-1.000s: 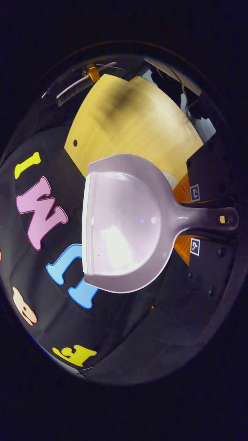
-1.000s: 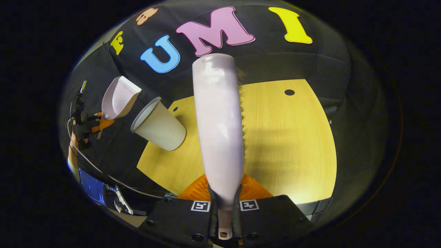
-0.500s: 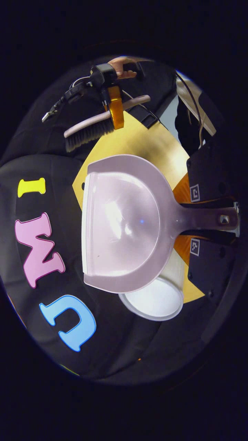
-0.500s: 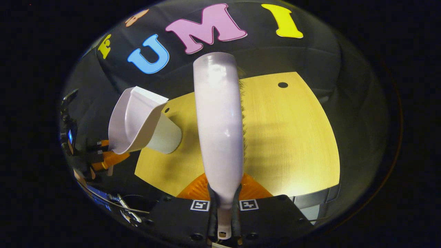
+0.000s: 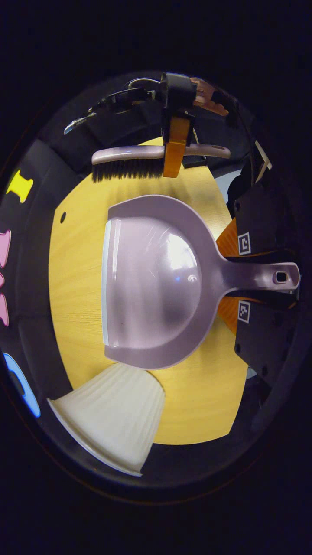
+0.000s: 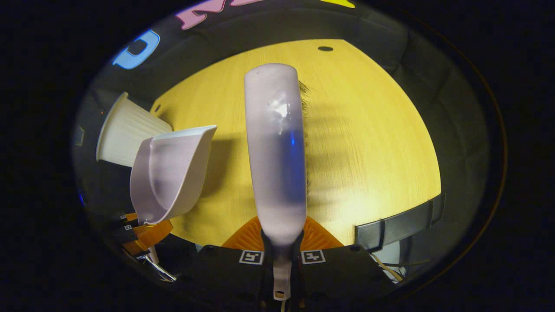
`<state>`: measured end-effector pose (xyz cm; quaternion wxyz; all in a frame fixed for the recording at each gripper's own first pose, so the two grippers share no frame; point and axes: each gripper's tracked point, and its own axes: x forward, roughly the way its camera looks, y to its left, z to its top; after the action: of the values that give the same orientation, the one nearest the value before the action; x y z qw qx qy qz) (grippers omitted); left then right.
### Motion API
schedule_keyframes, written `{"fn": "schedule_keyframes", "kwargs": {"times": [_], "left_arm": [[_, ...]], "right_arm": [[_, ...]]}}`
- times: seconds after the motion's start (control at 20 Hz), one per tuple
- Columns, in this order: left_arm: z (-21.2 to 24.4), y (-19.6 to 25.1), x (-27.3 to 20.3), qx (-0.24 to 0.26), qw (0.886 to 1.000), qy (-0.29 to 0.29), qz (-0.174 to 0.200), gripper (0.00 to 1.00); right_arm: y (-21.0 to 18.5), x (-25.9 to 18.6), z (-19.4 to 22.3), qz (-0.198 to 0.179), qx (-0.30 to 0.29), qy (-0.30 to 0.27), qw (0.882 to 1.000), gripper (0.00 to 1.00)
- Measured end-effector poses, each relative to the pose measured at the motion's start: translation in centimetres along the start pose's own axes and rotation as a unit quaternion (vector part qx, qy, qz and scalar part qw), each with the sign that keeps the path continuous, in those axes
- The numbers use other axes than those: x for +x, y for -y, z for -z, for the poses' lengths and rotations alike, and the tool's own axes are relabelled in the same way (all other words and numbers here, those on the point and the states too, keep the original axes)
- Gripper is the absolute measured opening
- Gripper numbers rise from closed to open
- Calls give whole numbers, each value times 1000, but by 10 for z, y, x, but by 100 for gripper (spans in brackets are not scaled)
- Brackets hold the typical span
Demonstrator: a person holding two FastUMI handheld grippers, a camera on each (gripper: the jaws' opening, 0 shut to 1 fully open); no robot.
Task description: Pick up the small broom and dustpan from the desktop, sweep the trash into the dustpan with the broom, and then empty the trash into the garbage bin.
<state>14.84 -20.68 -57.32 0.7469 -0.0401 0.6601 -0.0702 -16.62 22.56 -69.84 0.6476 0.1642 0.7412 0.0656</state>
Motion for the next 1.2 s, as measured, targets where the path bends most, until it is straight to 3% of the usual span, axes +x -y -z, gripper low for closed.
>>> {"fn": "schedule_keyframes", "kwargs": {"times": [0.15, 0.55, 0.7, 1.05, 1.2], "left_arm": [[-12, -1, -3, -8, 1000, -24, -15, 22], [-13, 14, -13, -58, 997, -60, -3, 24], [-14, 11, -13, -43, 997, -57, -15, 22], [-3, 15, -7, -40, 993, -110, -4, 25], [-4, 13, -12, -29, 993, -114, -11, 31]], "right_arm": [[-1, 24, 6, 28, -25, -47, 998, 17], [8, 47, 15, 73, -74, -111, 988, 18], [0, 57, 23, 67, -72, -121, 988, 18], [-1, 56, 18, 76, -78, -128, 986, 24], [-1, 52, 22, 77, -73, -136, 985, 27]]}}
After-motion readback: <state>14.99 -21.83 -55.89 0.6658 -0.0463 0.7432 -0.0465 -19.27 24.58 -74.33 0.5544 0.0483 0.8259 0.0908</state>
